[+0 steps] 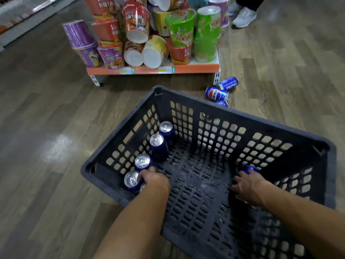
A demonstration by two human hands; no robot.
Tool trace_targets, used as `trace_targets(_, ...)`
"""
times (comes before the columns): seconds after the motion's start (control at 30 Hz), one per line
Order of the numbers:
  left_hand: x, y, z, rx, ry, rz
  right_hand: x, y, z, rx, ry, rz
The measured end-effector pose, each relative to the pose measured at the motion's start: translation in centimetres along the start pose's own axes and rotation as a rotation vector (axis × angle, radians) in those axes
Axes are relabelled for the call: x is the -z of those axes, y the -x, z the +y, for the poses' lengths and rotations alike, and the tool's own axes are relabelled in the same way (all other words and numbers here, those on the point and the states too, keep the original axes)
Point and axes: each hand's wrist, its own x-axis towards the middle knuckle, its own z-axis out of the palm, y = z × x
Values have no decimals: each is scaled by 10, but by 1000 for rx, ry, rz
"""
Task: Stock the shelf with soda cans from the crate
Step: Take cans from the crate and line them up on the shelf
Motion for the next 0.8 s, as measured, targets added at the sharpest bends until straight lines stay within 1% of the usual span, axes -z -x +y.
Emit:
trace_targets(0.17, -2, -19, 7, 30, -95, 24, -1, -10, -6, -34, 19, 34)
trace_targets(0.27, -2, -26, 10, 24, -32, 68, -3, -18, -6, -33, 25, 106)
trace_targets(0.37, 4, -23, 10, -17, 75, 108, 1, -19, -6, 4, 8, 138)
trace_targets(0.53, 4, -25, 12, -87, 161, 131, 8, -20, -19, 61, -148, 135)
trace_targets(0.7, 3, -26, 11, -99, 199, 106, 15, -15, -31, 98, -298, 167)
trace_targets(0.8, 0, -23, 11, -102, 287, 87, 21, -10, -34, 110, -351, 202)
